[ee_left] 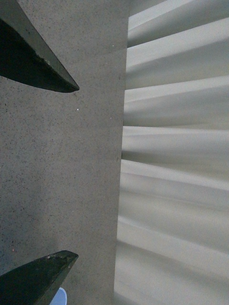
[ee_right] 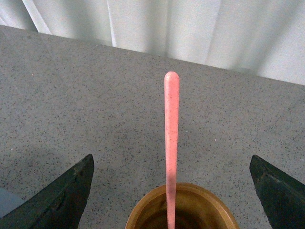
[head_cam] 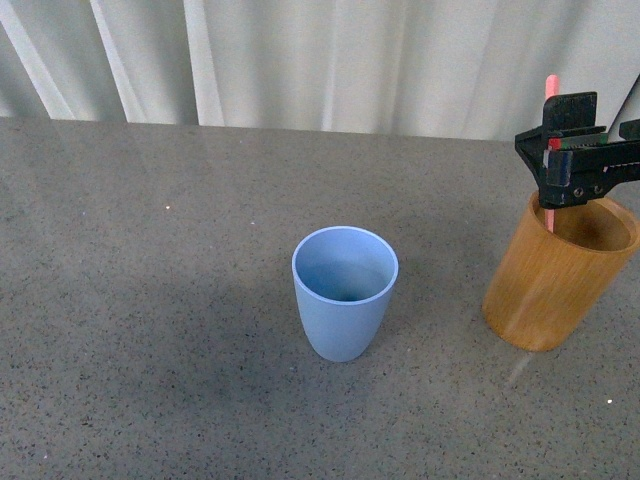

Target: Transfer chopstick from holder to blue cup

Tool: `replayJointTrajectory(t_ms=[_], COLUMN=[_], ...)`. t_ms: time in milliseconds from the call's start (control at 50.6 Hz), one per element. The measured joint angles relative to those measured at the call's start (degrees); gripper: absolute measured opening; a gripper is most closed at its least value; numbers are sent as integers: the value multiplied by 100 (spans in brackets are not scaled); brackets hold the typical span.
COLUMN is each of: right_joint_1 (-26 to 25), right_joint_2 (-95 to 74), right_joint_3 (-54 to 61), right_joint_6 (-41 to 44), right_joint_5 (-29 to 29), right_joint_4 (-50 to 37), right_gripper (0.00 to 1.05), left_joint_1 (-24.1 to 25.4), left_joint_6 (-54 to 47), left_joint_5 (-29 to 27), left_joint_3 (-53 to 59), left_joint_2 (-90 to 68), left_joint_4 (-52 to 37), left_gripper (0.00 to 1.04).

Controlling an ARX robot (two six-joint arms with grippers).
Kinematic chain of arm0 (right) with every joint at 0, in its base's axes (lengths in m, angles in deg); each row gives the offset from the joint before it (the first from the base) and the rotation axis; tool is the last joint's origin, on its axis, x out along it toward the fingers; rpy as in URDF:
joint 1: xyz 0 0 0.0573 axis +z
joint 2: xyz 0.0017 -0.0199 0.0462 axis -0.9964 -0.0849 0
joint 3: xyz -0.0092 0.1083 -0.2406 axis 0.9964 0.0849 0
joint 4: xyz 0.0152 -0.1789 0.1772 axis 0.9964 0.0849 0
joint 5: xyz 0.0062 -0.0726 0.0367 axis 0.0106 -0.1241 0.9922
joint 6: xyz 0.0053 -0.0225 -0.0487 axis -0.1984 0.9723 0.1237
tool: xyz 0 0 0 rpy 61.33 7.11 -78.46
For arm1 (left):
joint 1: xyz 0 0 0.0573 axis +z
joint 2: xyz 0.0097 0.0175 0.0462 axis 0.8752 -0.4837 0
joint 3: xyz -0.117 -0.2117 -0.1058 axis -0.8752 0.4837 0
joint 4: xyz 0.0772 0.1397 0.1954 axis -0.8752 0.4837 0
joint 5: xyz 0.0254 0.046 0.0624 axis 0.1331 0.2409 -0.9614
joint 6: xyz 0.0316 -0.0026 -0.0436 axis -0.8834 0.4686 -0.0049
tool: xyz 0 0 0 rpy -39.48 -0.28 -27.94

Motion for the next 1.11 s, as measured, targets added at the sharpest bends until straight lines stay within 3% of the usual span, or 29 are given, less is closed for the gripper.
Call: replayJointTrajectory(t_ms=[633, 732, 1008, 1107], right_joint_1=[-52, -46, 70, 83], right_joint_2=[-833, -905, -988, -935], right_joint_3=[-756, -828, -855, -809], right_joint_6=[-52, -111, -190, -179], right_joint_5=[68, 66, 66, 61], right_joint_4=[-205, -214, -315, -326], right_gripper=[94, 79, 21, 8], left_joint_1=[0, 0, 0, 0], left_joint_6=[0, 0, 0, 0], left_joint_5=[0, 0, 0, 0], left_joint_3=[0, 0, 0, 0], left_joint_2=[0, 0, 0, 0], left_joint_4=[0, 0, 0, 0], left_gripper=[98, 98, 98, 98])
